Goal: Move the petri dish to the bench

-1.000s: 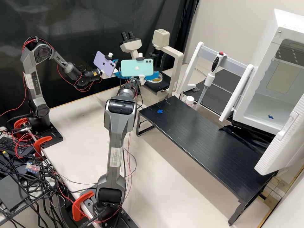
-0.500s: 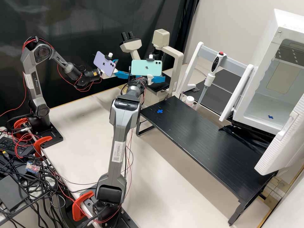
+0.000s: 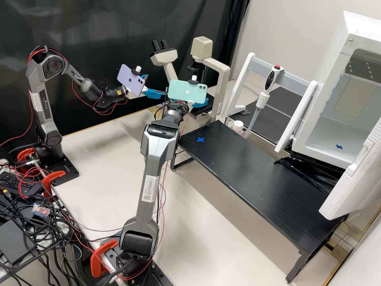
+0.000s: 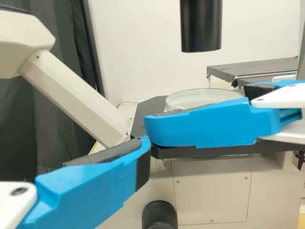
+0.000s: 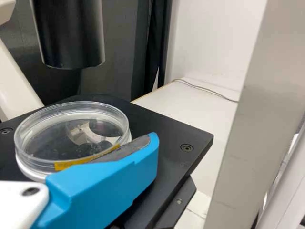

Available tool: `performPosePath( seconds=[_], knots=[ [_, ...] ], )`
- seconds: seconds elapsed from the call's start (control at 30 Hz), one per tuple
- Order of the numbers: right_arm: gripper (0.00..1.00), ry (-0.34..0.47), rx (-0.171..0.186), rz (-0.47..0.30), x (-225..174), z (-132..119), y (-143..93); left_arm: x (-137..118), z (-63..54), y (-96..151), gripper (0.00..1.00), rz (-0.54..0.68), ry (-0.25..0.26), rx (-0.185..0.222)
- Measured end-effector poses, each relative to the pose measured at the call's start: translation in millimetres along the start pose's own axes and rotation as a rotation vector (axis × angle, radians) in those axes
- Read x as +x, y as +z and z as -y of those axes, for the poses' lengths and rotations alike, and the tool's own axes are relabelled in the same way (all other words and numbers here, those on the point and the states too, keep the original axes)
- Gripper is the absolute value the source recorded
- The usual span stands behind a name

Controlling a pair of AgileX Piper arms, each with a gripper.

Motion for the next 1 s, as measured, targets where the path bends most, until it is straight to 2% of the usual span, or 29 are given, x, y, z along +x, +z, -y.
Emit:
performPosePath(
  seconds=[0.73,0.83,0.9,1.0],
  knots=[
    [0.00,-0.001,0.004,0.000,-0.2,4.5,4.5,0.0,0.0,0.0,1.00,0.000,0.000,0.000],
    [0.00,0.006,-0.005,0.000,-0.2,4.0,4.5,0.0,0.0,0.0,1.00,0.000,0.000,0.000],
    [0.00,0.005,0.005,0.000,-0.2,4.3,4.8,0.0,0.0,0.0,1.00,0.000,0.000,0.000],
    [0.00,0.013,-0.002,0.000,-0.2,3.6,4.7,0.0,0.0,0.0,1.00,0.000,0.000,0.000]
  ],
)
